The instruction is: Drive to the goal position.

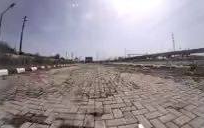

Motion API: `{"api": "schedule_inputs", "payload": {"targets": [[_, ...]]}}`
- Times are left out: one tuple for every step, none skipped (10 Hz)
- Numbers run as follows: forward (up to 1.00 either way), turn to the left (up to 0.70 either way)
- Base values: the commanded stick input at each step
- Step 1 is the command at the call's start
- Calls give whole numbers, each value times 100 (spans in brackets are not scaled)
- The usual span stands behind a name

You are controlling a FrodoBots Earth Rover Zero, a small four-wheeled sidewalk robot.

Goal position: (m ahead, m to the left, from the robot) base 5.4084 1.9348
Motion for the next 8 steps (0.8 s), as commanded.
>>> {"api": "schedule_inputs", "payload": {"targets": [[100,20],[100,27],[100,31],[100,34],[100,34],[100,34],[100,18],[100,7]]}}
